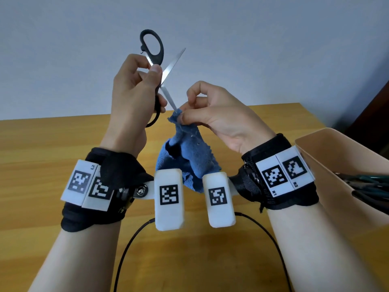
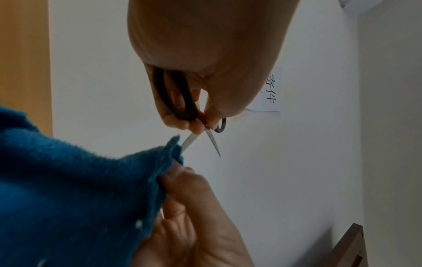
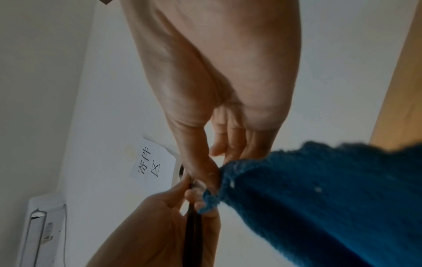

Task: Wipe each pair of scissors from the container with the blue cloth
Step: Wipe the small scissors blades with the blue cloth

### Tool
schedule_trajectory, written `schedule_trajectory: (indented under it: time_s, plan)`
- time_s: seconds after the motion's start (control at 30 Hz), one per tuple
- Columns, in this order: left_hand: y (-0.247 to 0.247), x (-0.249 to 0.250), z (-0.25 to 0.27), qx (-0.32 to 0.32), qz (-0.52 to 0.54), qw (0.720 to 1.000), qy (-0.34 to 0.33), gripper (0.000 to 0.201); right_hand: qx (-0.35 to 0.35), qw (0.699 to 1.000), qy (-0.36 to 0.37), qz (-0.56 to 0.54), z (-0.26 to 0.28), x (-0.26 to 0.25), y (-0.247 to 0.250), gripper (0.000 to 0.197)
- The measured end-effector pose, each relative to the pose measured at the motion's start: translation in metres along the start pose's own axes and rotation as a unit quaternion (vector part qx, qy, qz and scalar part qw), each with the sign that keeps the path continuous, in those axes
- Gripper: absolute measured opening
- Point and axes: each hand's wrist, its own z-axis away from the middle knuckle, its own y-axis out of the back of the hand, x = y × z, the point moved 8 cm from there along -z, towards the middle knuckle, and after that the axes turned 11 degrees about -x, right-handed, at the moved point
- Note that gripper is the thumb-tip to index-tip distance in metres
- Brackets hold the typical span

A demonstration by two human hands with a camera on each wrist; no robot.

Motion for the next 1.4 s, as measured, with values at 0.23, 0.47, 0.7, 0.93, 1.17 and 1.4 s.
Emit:
schedule_trajectory:
  time_s: [0.23,0.47,0.7,0.93,1.17,1.4]
  plan:
    - [0.011,-0.004,-0.001,-0.004,-0.010,1.000,0.014,0.017,0.082,0.990,0.034,-0.110,0.009,0.000,0.038,0.026]
    - [-0.018,-0.002,0.002,-0.098,-0.026,0.995,0.017,0.011,0.047,0.966,0.048,-0.249,-0.001,0.006,0.015,0.019]
    - [-0.025,0.003,0.005,-0.126,-0.052,0.991,0.002,0.004,0.044,0.957,0.061,-0.279,-0.003,0.008,0.009,0.028]
    - [-0.031,0.005,0.006,-0.149,-0.071,0.986,-0.009,0.003,0.065,0.964,0.096,-0.241,0.001,0.001,0.011,0.027]
    - [-0.030,0.005,0.007,-0.150,-0.083,0.985,-0.002,0.009,0.085,0.966,0.105,-0.222,0.001,-0.001,0.014,0.031]
    - [-0.029,0.004,0.006,-0.145,-0.085,0.986,-0.001,0.008,0.097,0.963,0.111,-0.224,0.005,-0.005,0.013,0.029]
